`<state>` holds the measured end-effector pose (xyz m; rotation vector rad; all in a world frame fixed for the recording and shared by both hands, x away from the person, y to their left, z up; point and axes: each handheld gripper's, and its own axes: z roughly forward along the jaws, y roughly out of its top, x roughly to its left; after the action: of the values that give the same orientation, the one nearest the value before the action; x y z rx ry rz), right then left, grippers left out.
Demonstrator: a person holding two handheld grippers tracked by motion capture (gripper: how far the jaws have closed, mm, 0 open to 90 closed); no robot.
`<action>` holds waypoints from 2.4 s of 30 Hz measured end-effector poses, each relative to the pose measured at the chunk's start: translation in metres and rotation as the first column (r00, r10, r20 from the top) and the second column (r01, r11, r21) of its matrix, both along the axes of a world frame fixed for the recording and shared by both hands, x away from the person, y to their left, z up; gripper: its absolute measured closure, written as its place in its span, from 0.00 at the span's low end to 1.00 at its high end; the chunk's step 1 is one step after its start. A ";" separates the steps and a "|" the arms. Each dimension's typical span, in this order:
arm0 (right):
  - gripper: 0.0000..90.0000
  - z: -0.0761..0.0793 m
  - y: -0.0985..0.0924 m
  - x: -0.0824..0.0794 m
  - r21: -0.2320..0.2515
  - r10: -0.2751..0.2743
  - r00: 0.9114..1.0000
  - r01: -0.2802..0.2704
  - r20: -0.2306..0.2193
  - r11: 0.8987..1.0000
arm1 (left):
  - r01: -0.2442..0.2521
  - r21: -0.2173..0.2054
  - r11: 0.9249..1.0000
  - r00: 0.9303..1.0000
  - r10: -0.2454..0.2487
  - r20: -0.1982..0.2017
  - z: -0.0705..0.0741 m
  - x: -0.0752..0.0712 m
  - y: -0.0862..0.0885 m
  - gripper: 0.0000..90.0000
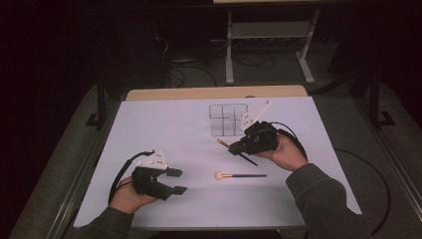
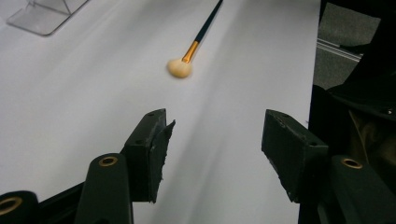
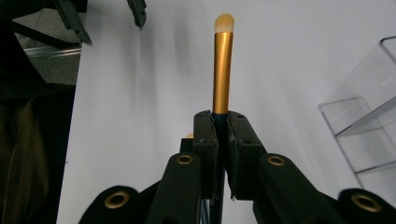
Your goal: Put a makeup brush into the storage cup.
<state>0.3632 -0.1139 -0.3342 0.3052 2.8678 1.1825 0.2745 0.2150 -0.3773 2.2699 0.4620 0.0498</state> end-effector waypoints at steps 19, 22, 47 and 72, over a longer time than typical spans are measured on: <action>0.92 0.019 0.020 0.031 -0.009 -0.027 1.000 0.026 -0.008 1.000 | -0.057 -0.032 0.998 0.998 0.057 0.008 -0.011 -0.001 0.014 0.38; 0.92 0.021 0.021 0.037 0.004 -0.026 1.000 0.026 0.013 1.000 | -0.064 -0.044 0.997 0.998 0.064 0.005 -0.012 -0.001 0.014 0.37; 0.92 0.032 0.039 0.077 0.017 -0.092 0.996 0.092 0.019 0.996 | -0.053 -0.040 0.998 0.999 0.053 0.004 -0.011 -0.002 0.015 0.33; 0.92 0.038 0.068 0.108 0.032 -0.111 0.993 0.110 0.028 0.993 | -0.056 -0.060 0.997 0.998 0.056 -0.004 -0.011 -0.001 0.019 0.33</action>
<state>0.4710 -0.0457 -0.2962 0.4371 2.7698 1.2019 0.2740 0.2339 -0.3888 2.1987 0.5217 0.0607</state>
